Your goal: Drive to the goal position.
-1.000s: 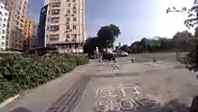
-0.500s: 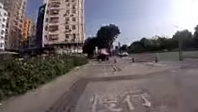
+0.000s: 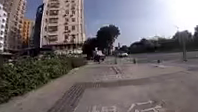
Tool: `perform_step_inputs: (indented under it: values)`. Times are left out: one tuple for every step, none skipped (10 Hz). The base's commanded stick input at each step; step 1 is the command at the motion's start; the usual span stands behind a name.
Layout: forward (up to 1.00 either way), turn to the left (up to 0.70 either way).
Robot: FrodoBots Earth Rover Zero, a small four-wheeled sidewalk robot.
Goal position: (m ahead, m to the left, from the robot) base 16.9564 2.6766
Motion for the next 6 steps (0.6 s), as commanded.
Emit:
perform_step_inputs:
  values:
    - [0.70,0.00]
    - [0.70,0.00]
    - [0.70,0.00]
    - [0.70,0.00]
    - [0.70,0.00]
    - [0.70,0.00]
